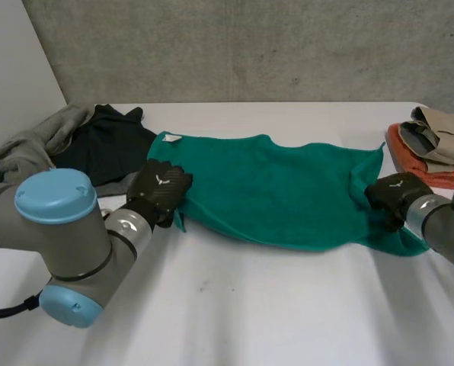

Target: Fold the laundry.

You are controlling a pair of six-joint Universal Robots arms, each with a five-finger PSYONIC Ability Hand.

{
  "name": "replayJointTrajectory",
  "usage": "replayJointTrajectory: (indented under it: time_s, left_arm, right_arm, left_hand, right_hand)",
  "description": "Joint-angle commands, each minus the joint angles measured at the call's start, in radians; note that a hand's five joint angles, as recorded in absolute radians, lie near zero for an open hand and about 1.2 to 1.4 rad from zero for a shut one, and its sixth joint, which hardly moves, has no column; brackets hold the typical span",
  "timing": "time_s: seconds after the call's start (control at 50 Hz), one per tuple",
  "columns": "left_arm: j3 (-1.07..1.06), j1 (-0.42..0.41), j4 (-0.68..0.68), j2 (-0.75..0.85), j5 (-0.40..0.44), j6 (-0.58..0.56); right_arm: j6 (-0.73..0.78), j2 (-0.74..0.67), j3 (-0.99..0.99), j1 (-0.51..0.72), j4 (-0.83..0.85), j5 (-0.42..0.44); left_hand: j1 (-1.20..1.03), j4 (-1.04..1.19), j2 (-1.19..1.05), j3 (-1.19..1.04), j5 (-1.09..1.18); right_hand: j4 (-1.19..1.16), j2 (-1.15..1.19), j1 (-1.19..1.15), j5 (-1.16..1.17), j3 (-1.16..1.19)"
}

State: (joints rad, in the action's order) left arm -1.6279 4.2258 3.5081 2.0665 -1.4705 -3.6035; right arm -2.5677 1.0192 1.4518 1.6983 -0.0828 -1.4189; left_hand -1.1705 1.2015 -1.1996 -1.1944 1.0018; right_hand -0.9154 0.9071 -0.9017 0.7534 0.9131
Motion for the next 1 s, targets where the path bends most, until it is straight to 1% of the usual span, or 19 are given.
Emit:
replayJointTrajectory:
  time_s: [0.02, 0.08, 0.12, 0.16, 0.18, 0.22, 0.26, 0.3, 0.32, 0.36, 0.38, 0.44, 0.5, 0.6, 0.64, 0.74, 0.84, 1.0]
  left_arm:
    - [-0.013, -0.006, -0.001, -0.008, -0.005, 0.009]
    - [-0.018, -0.007, 0.0, -0.017, -0.007, 0.011]
    - [-0.023, -0.009, -0.001, -0.023, -0.007, 0.014]
    - [-0.023, -0.01, -0.001, -0.034, -0.007, 0.025]
    - [-0.023, -0.01, -0.001, -0.037, -0.007, 0.028]
    - [-0.023, -0.01, -0.003, -0.043, -0.008, 0.038]
    - [-0.023, -0.009, -0.003, -0.049, -0.007, 0.061]
    - [-0.023, -0.007, -0.005, -0.051, -0.007, 0.088]
    - [-0.023, -0.007, -0.005, -0.051, -0.008, 0.097]
    - [-0.023, -0.007, -0.005, -0.051, -0.01, 0.118]
    - [-0.023, -0.006, -0.006, -0.052, -0.01, 0.123]
    - [-0.026, -0.006, -0.006, -0.055, -0.008, 0.132]
    - [-0.033, -0.004, -0.005, -0.057, -0.005, 0.132]
    - [-0.033, -0.004, -0.005, -0.057, -0.004, 0.132]
    - [-0.033, -0.004, -0.005, -0.057, -0.004, 0.132]
    - [-0.033, -0.001, -0.003, -0.055, -0.004, 0.132]
    - [-0.033, 0.0, -0.001, -0.054, -0.004, 0.132]
    - [-0.033, 0.002, 0.0, -0.054, -0.004, 0.132]
  right_arm:
    - [-0.108, 0.018, 0.038, -0.077, 0.006, 0.119]
    - [-0.101, 0.071, 0.085, -0.114, 0.006, 0.166]
    - [-0.098, 0.143, 0.129, -0.141, 0.012, 0.196]
    - [-0.095, 0.186, 0.16, -0.158, 0.015, 0.219]
    - [-0.085, 0.223, 0.185, -0.172, 0.017, 0.245]
    - [-0.057, 0.255, 0.208, -0.183, 0.014, 0.271]
    - [0.01, 0.304, 0.249, -0.203, 0.003, 0.305]
    - [0.062, 0.337, 0.283, -0.223, 0.0, 0.313]
    - [0.114, 0.363, 0.314, -0.245, -0.003, 0.32]
    - [0.164, 0.378, 0.346, -0.269, -0.009, 0.327]
    - [0.213, 0.381, 0.37, -0.282, -0.017, 0.325]
    - [0.286, 0.378, 0.41, -0.302, -0.032, 0.336]
    - [0.308, 0.366, 0.426, -0.302, -0.022, 0.333]
    - [0.31, 0.256, 0.418, -0.299, 0.058, 0.331]
    - [0.308, 0.225, 0.412, -0.299, 0.08, 0.331]
    - [0.291, 0.167, 0.386, -0.298, 0.113, 0.336]
    - [0.224, 0.122, 0.343, -0.292, 0.166, 0.336]
    - [0.189, 0.095, 0.292, -0.284, 0.196, 0.334]
  left_hand:
    - [-0.226, 0.195, -0.197, -0.202, 0.22]
    - [-0.226, 0.195, -0.197, -0.202, 0.22]
    - [-0.226, 0.195, -0.197, -0.202, 0.22]
    - [-0.226, 0.195, -0.197, -0.202, 0.22]
    - [-0.226, 0.195, -0.197, -0.202, 0.22]
    - [-0.226, 0.195, -0.197, -0.202, 0.22]
    - [-0.226, 0.195, -0.197, -0.202, 0.22]
    - [-0.226, 0.195, -0.197, -0.202, 0.22]
    - [-0.226, 0.195, -0.197, -0.202, 0.22]
    - [-0.226, 0.195, -0.197, -0.202, 0.22]
    - [-0.226, 0.195, -0.197, -0.202, 0.22]
    - [-0.226, 0.195, -0.197, -0.202, 0.22]
    - [-0.226, 0.195, -0.197, -0.202, 0.22]
    - [-0.226, 0.195, -0.197, -0.202, 0.22]
    - [-0.226, 0.195, -0.197, -0.202, 0.22]
    - [-0.226, 0.195, -0.197, -0.202, 0.22]
    - [-0.226, 0.195, -0.197, -0.202, 0.22]
    - [-0.226, 0.195, -0.197, -0.202, 0.22]
  right_hand:
    - [0.325, -0.317, 0.312, -0.338, -0.323]
    - [0.443, -0.434, 0.429, -0.455, -0.44]
    - [0.455, -0.446, 0.441, -0.467, -0.452]
    - [0.458, -0.449, 0.444, -0.47, -0.455]
    - [0.443, -0.435, 0.429, -0.456, -0.441]
    - [0.422, -0.414, 0.409, -0.435, -0.42]
    - [0.405, -0.397, 0.391, -0.417, -0.403]
    - [0.358, -0.35, 0.344, -0.37, -0.356]
    - [0.332, -0.323, 0.318, -0.344, -0.329]
    - [0.258, -0.25, 0.245, -0.271, -0.256]
    - [0.214, -0.206, 0.201, -0.227, -0.212]
    - [0.22, -0.211, 0.206, -0.232, -0.217]
    - [0.278, -0.27, 0.265, -0.291, -0.276]
    - [0.399, -0.39, 0.385, -0.411, -0.396]
    - [0.411, -0.402, 0.397, -0.423, -0.408]
    - [0.431, -0.423, 0.417, -0.444, -0.429]
    - [0.414, -0.405, 0.4, -0.426, -0.411]
    - [0.355, -0.347, 0.341, -0.367, -0.353]
